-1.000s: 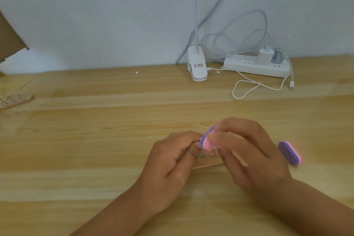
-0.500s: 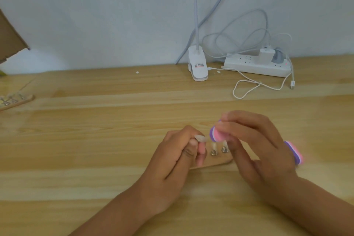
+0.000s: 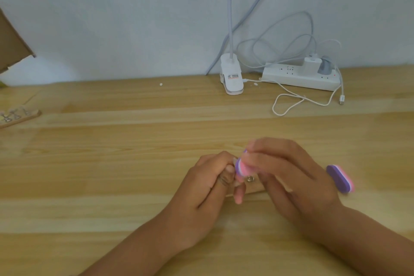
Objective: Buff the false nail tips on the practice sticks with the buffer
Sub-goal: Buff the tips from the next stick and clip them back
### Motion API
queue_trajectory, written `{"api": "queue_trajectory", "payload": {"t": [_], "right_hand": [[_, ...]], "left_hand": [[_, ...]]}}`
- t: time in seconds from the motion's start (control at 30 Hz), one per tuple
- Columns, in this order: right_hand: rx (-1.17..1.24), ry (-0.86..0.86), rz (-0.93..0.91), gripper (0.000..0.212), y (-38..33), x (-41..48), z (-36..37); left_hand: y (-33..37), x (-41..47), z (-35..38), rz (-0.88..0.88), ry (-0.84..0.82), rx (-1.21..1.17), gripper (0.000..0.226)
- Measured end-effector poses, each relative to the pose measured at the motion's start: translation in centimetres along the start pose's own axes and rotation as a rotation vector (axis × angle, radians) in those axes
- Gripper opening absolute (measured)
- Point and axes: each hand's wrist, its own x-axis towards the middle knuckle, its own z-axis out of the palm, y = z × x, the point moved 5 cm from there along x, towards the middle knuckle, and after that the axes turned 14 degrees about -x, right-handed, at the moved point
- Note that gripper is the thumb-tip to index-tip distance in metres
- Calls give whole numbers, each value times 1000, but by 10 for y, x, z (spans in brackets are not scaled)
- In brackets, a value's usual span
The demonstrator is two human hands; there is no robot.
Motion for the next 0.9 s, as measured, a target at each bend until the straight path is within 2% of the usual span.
{"api": "queue_trajectory", "payload": {"t": [0.1,0.2,0.4,0.6,0.7,0.83,0.9], "right_hand": [[-30,16,-116,25,-10,-2,1],[-106,2,-70,36,3,-2,0],[-92,-2,-88,45,2,-3,0],[-51,-21,-120,41,-2,-4,3],[-43,-39,-58,31,6,-2,1],[-27,-28,-148,23,-7,-5,1],[-53,-40,-94,24,0,-3,1]], "left_hand": [[-1,1,0,-7,-3,-22,30],[-3,0,-1,-22,11,-27,30],[-4,1,-3,-26,39,-25,25],[-1,2,-7,20,82,-5,19],[-3,1,-8,2,97,29,21],[-2,2,-7,31,93,40,18],[-5,1,-10,6,119,28,18]]}}
